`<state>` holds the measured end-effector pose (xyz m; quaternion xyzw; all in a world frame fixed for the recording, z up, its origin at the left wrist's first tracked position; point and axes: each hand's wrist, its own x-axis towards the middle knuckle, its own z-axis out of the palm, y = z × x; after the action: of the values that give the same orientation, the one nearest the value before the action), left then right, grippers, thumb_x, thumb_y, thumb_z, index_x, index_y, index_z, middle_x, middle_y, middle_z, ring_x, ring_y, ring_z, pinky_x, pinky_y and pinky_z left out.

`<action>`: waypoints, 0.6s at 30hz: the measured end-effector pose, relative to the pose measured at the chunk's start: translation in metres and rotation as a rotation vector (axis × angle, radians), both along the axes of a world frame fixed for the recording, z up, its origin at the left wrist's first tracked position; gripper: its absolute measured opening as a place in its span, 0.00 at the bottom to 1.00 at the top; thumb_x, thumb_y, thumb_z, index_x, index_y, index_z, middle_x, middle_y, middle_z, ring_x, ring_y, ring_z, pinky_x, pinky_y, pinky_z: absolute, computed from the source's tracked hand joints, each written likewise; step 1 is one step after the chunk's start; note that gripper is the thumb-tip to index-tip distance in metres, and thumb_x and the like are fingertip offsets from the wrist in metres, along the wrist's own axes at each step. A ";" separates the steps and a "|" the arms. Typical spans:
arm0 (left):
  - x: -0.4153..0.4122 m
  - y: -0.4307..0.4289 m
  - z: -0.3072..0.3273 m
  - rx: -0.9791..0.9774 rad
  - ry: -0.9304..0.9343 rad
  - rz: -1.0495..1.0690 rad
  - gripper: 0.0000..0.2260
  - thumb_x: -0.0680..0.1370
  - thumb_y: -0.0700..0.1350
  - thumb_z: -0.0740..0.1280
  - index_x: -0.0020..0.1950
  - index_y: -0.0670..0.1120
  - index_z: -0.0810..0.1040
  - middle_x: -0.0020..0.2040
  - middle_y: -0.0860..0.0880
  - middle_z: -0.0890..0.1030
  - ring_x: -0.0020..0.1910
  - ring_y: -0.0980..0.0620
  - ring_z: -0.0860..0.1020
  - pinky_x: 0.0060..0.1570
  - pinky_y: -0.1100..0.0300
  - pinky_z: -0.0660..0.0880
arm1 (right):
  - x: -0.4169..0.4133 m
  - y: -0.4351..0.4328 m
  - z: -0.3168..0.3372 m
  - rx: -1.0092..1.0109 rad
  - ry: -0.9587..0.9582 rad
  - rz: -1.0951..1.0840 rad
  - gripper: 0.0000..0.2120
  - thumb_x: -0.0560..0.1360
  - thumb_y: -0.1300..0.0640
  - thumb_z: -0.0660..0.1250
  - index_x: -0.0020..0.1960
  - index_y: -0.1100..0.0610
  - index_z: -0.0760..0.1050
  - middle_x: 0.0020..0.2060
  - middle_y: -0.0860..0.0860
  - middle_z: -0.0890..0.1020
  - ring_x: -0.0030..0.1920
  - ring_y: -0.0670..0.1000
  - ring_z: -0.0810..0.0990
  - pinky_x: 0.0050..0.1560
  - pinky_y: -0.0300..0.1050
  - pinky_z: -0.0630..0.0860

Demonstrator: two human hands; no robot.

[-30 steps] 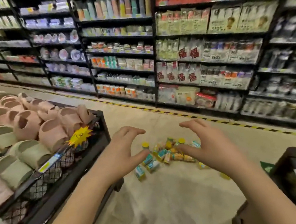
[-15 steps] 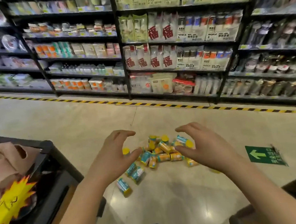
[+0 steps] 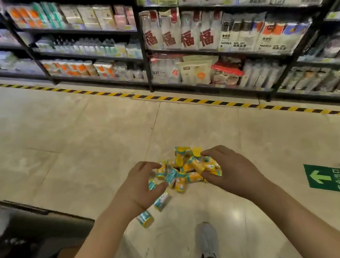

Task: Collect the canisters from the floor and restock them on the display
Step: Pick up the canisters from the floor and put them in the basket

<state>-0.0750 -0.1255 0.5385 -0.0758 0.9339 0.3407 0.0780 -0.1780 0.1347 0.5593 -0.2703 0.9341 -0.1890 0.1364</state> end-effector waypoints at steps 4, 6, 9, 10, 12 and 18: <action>-0.041 0.001 -0.053 0.010 -0.097 0.080 0.26 0.73 0.62 0.69 0.68 0.53 0.74 0.63 0.55 0.73 0.63 0.57 0.72 0.63 0.58 0.71 | -0.052 -0.011 -0.058 0.002 -0.069 0.022 0.26 0.75 0.42 0.71 0.71 0.46 0.73 0.63 0.46 0.77 0.63 0.50 0.77 0.56 0.45 0.75; -0.060 0.003 -0.087 -0.003 -0.142 0.090 0.30 0.70 0.67 0.63 0.68 0.55 0.73 0.65 0.54 0.73 0.66 0.54 0.71 0.64 0.56 0.71 | -0.075 -0.015 -0.091 -0.006 -0.093 0.035 0.25 0.74 0.43 0.72 0.69 0.47 0.74 0.60 0.46 0.78 0.61 0.50 0.77 0.53 0.45 0.74; -0.084 0.004 -0.146 -0.007 -0.258 0.114 0.29 0.72 0.64 0.67 0.70 0.55 0.71 0.66 0.55 0.71 0.66 0.53 0.71 0.63 0.55 0.72 | -0.109 -0.024 -0.150 -0.006 -0.142 0.043 0.25 0.73 0.42 0.70 0.68 0.48 0.76 0.60 0.47 0.79 0.60 0.52 0.79 0.56 0.49 0.77; -0.090 0.003 -0.168 -0.012 -0.280 0.125 0.28 0.72 0.64 0.67 0.70 0.55 0.71 0.66 0.54 0.71 0.65 0.53 0.72 0.62 0.54 0.73 | -0.120 -0.029 -0.171 0.000 -0.148 0.048 0.25 0.73 0.41 0.68 0.68 0.48 0.76 0.60 0.47 0.79 0.60 0.52 0.79 0.57 0.50 0.77; -0.100 -0.001 -0.214 -0.032 -0.322 0.153 0.32 0.68 0.68 0.62 0.69 0.56 0.71 0.66 0.53 0.71 0.65 0.51 0.72 0.61 0.52 0.75 | -0.139 -0.037 -0.215 0.031 -0.155 0.058 0.25 0.74 0.40 0.67 0.69 0.47 0.75 0.62 0.46 0.77 0.62 0.51 0.78 0.57 0.49 0.75; -0.117 -0.019 -0.360 -0.116 -0.487 0.143 0.29 0.75 0.58 0.71 0.73 0.50 0.68 0.69 0.47 0.71 0.68 0.47 0.70 0.65 0.53 0.71 | -0.168 -0.060 -0.354 0.096 -0.246 0.104 0.27 0.76 0.43 0.70 0.73 0.48 0.71 0.64 0.48 0.75 0.66 0.51 0.74 0.61 0.48 0.73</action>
<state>-0.1915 -0.1448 0.1787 -0.2259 0.8978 0.2628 0.2718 -0.3457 0.0749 0.2051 -0.2864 0.9030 -0.1686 0.2724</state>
